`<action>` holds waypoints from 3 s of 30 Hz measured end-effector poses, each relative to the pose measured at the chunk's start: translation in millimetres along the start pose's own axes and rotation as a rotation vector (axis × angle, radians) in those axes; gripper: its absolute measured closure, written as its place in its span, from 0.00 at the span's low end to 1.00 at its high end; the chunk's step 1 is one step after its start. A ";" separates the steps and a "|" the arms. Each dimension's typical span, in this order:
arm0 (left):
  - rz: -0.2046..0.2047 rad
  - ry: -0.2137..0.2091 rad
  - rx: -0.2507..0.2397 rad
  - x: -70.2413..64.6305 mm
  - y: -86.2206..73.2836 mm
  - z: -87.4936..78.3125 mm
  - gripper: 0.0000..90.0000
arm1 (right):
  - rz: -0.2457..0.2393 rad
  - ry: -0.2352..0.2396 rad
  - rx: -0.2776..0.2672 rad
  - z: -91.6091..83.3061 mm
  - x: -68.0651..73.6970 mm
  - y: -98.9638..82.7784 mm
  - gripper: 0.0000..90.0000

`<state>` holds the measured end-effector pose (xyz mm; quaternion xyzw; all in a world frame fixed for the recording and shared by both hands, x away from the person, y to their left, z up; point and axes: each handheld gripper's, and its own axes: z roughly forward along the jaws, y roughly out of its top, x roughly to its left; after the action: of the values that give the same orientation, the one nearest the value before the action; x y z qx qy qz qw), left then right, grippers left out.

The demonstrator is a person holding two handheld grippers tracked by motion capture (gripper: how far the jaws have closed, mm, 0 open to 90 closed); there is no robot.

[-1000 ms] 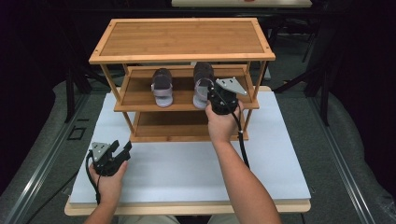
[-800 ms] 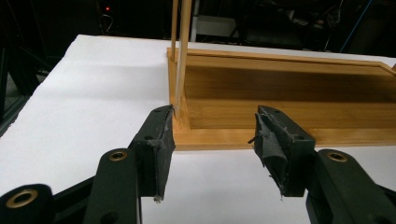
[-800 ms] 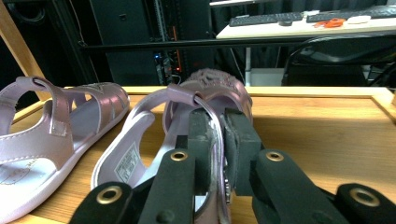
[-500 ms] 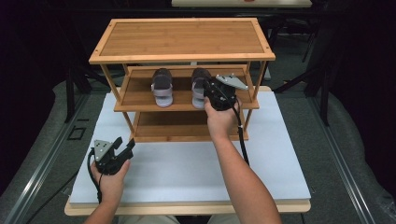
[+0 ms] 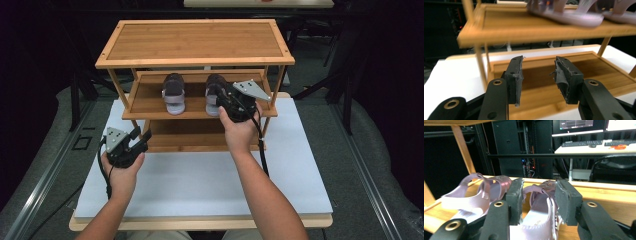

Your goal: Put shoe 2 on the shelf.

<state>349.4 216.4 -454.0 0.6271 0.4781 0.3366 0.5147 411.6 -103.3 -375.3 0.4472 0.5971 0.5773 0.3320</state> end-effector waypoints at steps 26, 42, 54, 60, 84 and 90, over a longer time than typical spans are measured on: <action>-0.041 0.003 0.025 -3.9 63.1 47.7 0.90 | 0.009 0.038 0.111 -17.0 -15.8 -32.5 0.71; -0.057 0.006 0.066 -5.4 67.8 68.2 0.91 | 0.023 0.082 0.093 -15.0 -17.5 -32.3 0.78; -0.050 0.027 0.106 -5.3 74.1 83.7 0.94 | 0.012 -0.069 0.137 -4.1 -35.7 -20.7 0.90; -0.036 0.026 0.156 -8.7 75.2 91.6 0.93 | -0.010 -0.096 0.209 15.9 -32.9 -22.8 0.93; -0.057 -0.005 0.195 -12.7 78.6 100.8 0.94 | 0.038 -0.028 0.271 39.2 -12.2 -27.1 1.00; -0.074 0.009 0.195 -10.9 79.9 102.7 0.93 | 0.023 -0.011 0.282 45.0 0.1 -25.4 0.99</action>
<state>460.1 171.8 -401.0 0.6547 0.5335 0.2720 0.4611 448.9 -83.9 -405.4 0.4993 0.6653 0.4890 0.2624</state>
